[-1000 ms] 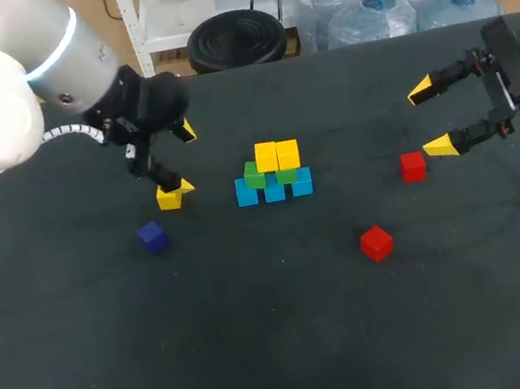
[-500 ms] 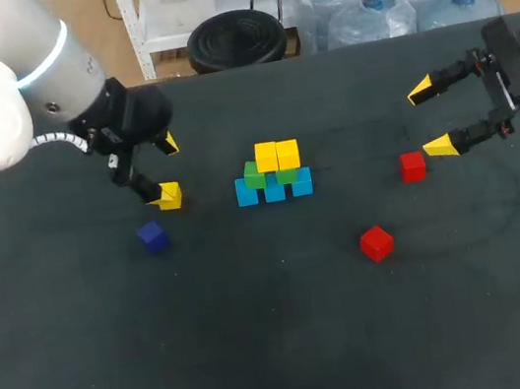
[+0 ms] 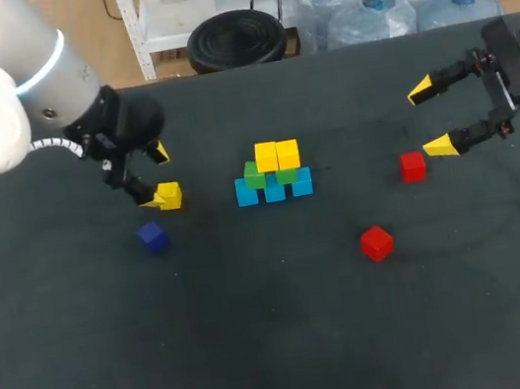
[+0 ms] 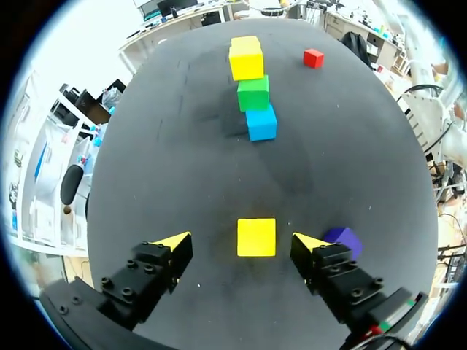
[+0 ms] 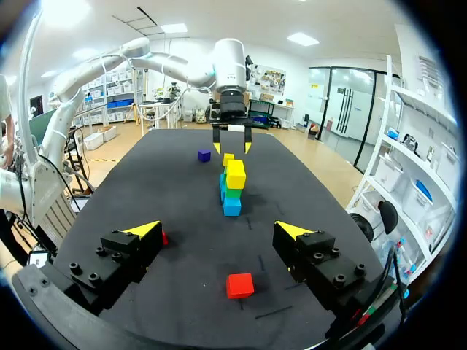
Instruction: Place the blue cubes, place green cubes on the blue cubes, place the yellow cubes on the green cubes, then place the red cubes on the yellow cubes, and place purple cube on the red cubes.
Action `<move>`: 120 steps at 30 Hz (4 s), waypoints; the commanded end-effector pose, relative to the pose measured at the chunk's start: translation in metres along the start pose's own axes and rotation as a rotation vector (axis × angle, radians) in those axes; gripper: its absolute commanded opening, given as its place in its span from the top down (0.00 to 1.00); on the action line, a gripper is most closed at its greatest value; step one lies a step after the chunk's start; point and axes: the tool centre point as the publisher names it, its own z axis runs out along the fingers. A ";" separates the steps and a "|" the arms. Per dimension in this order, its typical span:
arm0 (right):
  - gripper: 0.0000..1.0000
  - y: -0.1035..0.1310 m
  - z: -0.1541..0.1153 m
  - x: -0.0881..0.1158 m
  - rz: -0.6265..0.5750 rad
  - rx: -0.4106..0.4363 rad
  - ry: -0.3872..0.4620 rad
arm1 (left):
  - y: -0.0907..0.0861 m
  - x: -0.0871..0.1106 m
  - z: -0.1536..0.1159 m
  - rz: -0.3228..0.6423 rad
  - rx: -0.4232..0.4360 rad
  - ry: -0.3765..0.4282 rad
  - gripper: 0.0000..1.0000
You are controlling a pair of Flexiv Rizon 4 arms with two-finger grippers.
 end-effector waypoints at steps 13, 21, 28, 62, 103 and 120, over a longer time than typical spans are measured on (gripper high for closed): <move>0.00 0.000 0.000 0.000 -0.001 0.001 -0.001 | -0.009 0.001 0.011 -0.009 0.023 -0.006 0.18; 0.00 0.000 0.000 0.000 -0.001 0.001 -0.001 | -0.009 0.006 0.014 -0.023 0.024 -0.006 0.42; 0.00 0.000 0.000 0.000 -0.001 0.001 -0.001 | -0.009 0.005 0.016 -0.030 0.023 -0.010 0.51; 0.00 0.000 0.000 0.000 -0.001 0.001 -0.001 | 0.004 -0.073 -0.039 -0.009 -0.056 -0.056 1.00; 0.00 0.000 0.000 0.000 -0.001 0.001 -0.001 | -0.012 -0.132 -0.024 -0.055 -0.042 -0.062 1.00; 0.00 0.000 0.000 0.000 -0.001 0.001 -0.001 | -0.009 -0.137 -0.016 -0.057 -0.035 -0.061 1.00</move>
